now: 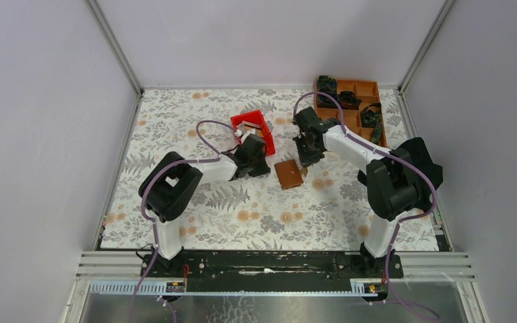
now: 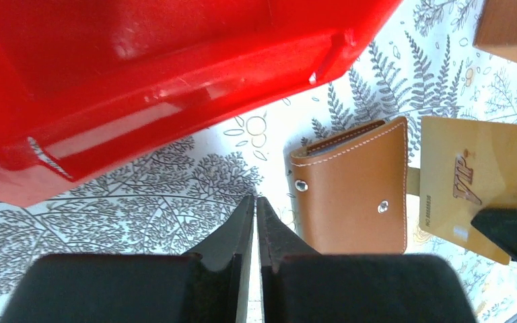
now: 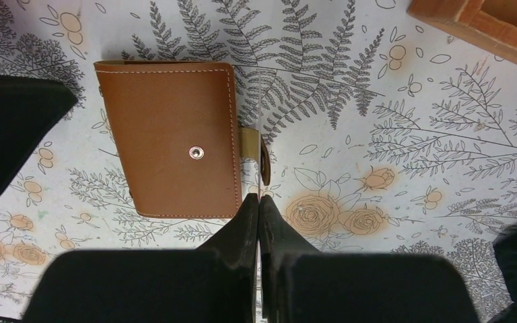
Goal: Put the credit cards into the card holder
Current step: Open the card holder at the center of the board.
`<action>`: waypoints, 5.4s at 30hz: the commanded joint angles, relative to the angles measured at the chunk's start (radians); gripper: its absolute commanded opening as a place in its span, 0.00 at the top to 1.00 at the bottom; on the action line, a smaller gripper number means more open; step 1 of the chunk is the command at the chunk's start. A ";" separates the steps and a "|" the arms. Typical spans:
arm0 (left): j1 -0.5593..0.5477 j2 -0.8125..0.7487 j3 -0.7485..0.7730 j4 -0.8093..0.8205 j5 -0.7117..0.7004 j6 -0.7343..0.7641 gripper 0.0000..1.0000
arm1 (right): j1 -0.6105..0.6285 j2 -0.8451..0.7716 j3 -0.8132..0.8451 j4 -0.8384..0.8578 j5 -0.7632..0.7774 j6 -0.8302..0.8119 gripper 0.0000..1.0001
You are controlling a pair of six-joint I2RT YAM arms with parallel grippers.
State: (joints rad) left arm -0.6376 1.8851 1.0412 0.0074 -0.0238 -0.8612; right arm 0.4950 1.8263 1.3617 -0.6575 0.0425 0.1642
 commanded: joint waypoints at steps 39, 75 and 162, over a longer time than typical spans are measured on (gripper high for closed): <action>-0.045 -0.038 -0.056 -0.032 -0.012 -0.004 0.90 | -0.138 -0.104 -0.246 0.299 -0.443 0.182 1.00; -0.045 -0.027 -0.113 -0.033 0.005 0.010 0.91 | -0.149 -0.094 -0.312 0.417 -0.555 0.259 1.00; -0.045 -0.083 -0.253 0.056 0.115 0.022 0.87 | 0.039 -0.016 -0.222 0.531 -0.554 0.327 1.00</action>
State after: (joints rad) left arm -0.6724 1.7649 0.8349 0.1169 0.0528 -0.8574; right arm 0.4709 1.7859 1.0588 -0.0143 -0.6159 0.5838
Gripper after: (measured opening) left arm 0.127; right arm 0.018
